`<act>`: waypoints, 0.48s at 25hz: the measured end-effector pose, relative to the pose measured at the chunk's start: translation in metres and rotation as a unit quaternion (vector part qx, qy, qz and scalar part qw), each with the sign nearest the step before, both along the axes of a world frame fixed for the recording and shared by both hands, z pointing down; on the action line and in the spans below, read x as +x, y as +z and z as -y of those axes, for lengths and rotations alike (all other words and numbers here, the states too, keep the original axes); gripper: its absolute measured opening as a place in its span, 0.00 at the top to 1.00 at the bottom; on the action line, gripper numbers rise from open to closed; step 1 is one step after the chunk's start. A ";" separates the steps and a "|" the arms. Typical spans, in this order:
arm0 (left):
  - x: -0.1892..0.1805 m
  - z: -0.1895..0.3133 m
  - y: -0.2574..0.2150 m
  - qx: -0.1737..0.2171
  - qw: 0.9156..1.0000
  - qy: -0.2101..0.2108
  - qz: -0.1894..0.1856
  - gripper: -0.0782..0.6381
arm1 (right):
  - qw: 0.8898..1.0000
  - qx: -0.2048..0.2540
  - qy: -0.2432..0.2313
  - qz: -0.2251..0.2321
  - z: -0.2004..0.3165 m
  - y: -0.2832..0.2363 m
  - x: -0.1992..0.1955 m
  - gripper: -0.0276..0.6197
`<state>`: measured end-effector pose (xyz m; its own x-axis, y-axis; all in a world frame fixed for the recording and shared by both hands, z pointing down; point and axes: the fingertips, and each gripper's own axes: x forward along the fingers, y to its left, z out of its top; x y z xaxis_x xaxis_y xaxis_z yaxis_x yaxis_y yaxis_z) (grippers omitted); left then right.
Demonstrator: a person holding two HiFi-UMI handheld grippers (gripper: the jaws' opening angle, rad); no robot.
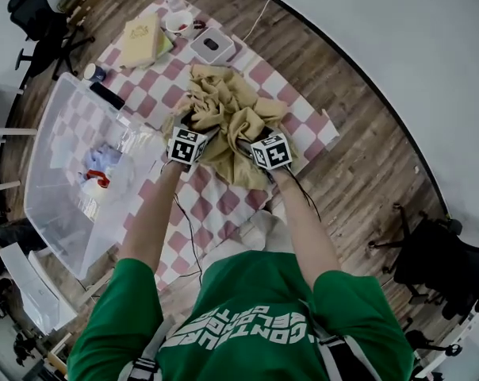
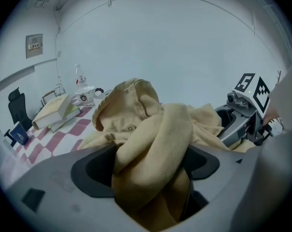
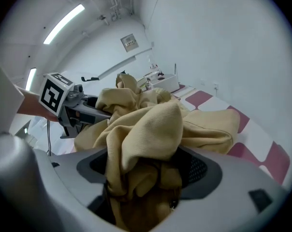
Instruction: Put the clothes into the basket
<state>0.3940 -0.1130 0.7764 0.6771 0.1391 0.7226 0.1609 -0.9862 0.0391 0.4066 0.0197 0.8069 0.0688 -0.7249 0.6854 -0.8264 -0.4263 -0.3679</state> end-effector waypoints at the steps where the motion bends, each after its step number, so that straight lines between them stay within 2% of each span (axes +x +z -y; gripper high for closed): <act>1: -0.001 -0.001 0.005 -0.011 1.000 -0.003 -0.004 0.31 | 1.000 -0.004 -0.004 -0.003 0.001 0.003 -0.001 0.38; 6: -0.005 -0.003 0.016 -0.078 0.996 -0.026 -0.024 0.34 | 1.000 -0.011 -0.012 -0.011 0.002 0.008 0.000 0.38; 12: -0.005 -0.012 0.019 -0.121 0.992 -0.028 -0.023 0.39 | 1.000 -0.011 -0.028 0.000 0.004 0.010 0.000 0.41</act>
<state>0.3891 -0.1014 0.7949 0.7205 0.2666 0.6401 0.1136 -0.9560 0.2704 0.4061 0.0162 0.8170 0.0288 -0.7118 0.7018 -0.8489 -0.3882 -0.3588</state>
